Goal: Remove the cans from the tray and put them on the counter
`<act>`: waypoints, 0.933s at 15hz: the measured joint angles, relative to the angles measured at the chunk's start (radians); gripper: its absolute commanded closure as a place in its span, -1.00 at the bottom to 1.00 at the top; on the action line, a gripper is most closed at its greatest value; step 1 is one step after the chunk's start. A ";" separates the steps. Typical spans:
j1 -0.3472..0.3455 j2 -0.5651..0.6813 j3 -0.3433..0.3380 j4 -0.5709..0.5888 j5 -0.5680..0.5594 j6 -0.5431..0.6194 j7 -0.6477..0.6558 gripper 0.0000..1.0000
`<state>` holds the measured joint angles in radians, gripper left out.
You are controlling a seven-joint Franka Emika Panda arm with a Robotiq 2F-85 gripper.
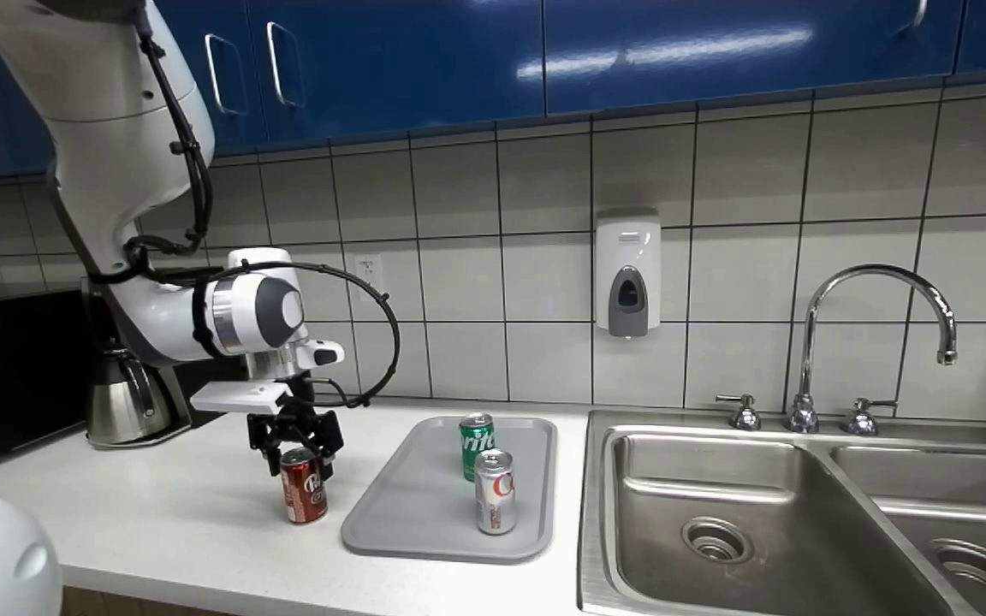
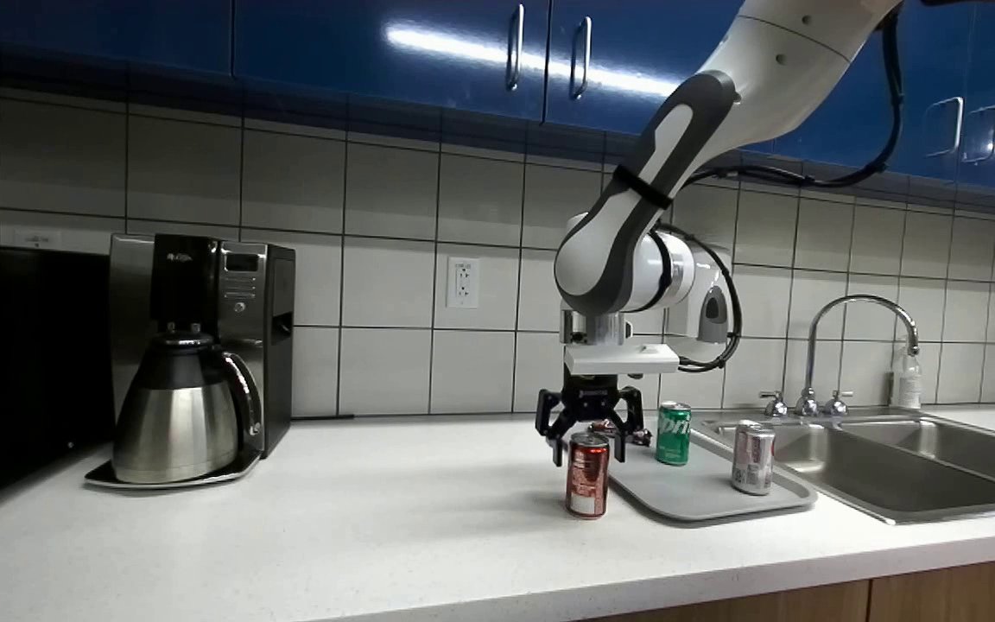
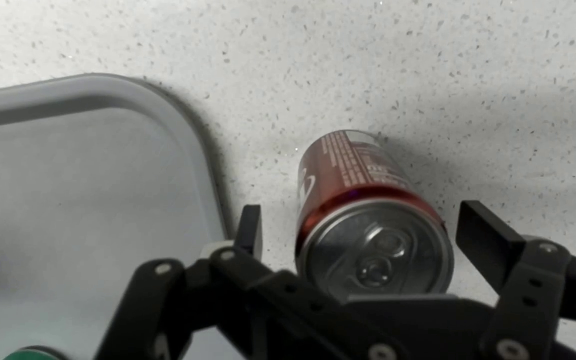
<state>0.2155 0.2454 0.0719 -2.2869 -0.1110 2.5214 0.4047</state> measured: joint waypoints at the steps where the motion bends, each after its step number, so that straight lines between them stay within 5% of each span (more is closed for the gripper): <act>1: 0.000 -0.009 0.000 0.000 0.000 0.000 0.000 -1.00; 8: -0.009 -0.142 -0.006 -0.001 -0.001 -0.004 0.000 -1.00; 14: -0.093 -0.206 -0.050 0.010 0.000 -0.029 -0.071 -1.00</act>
<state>0.1221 0.0397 0.0223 -2.2769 -0.1112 2.4923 0.3341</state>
